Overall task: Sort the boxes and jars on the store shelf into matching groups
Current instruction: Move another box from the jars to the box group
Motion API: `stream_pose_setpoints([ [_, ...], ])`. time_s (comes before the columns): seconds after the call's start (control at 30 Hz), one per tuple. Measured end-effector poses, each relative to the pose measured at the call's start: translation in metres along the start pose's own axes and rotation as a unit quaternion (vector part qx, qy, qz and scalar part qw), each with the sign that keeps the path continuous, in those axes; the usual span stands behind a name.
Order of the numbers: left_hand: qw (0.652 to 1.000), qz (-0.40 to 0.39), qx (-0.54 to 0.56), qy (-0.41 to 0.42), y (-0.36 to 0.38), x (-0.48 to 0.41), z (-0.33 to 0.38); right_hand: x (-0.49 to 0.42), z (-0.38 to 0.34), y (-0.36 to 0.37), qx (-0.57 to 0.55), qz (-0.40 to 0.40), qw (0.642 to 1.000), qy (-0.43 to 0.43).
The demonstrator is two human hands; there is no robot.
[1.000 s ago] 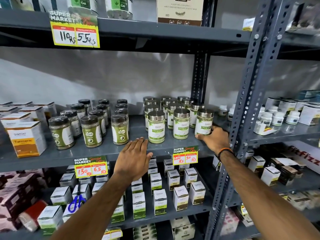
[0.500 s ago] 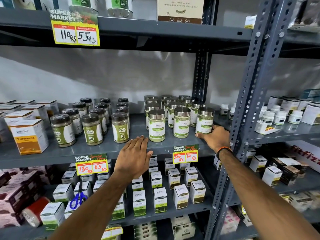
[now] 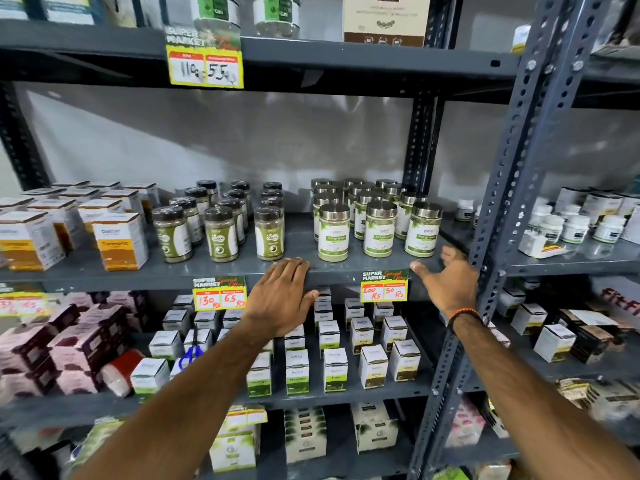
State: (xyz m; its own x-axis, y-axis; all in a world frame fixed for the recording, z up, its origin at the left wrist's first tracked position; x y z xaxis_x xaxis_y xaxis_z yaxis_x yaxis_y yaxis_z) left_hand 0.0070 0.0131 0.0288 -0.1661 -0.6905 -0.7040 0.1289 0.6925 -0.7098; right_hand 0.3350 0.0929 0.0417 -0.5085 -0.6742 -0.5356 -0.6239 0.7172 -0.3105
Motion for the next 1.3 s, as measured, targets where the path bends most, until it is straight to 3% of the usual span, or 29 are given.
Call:
stream_pose_setpoints([
  [0.17,0.999,0.039,0.001,-0.01,-0.06,0.052,-0.036,0.056,-0.067,-0.012,-0.022,0.005,0.997,-0.075],
  [0.4,0.995,0.067,-0.041,-0.069,-0.15,0.143,-0.186,0.208,-0.2,0.048,-0.147,-0.145,0.956,-0.21],
  [0.63,0.972,0.103,-0.078,-0.194,-0.22,0.21,-0.379,0.331,-0.315,0.152,-0.222,-0.187,0.944,-0.159],
  [0.83,0.97,0.083,-0.05,-0.222,-0.222,0.229,-0.51,0.373,-0.381,0.229,-0.175,-0.099,0.976,-0.08],
  [0.93,0.972,0.065,-0.035,-0.221,-0.212,0.232,-0.537,0.382,-0.381,0.245,-0.151,-0.09,0.983,-0.054],
  [1.07,0.977,0.029,-0.106,-0.182,-0.199,0.239,-0.547,0.379,-0.378,0.257,-0.11,-0.066,0.991,-0.041],
  [1.3,0.978,0.003,-0.14,-0.156,-0.184,0.234,-0.535,0.377,-0.385,0.272,-0.087,-0.093,0.992,-0.027],
])
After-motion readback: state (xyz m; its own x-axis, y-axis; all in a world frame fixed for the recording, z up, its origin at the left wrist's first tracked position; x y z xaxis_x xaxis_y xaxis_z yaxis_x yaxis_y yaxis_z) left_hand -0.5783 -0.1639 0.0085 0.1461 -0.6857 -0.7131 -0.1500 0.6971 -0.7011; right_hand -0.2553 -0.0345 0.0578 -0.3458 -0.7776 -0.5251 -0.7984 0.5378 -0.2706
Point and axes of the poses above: each hand's wrist, its own x-axis away from the middle knuckle, its own y-axis out of the palm, z = x × y, the point moved 5 cm from there along -x, towards the middle knuckle, and after that the axes turned 15 degrees about z, right-handed, at the moved point
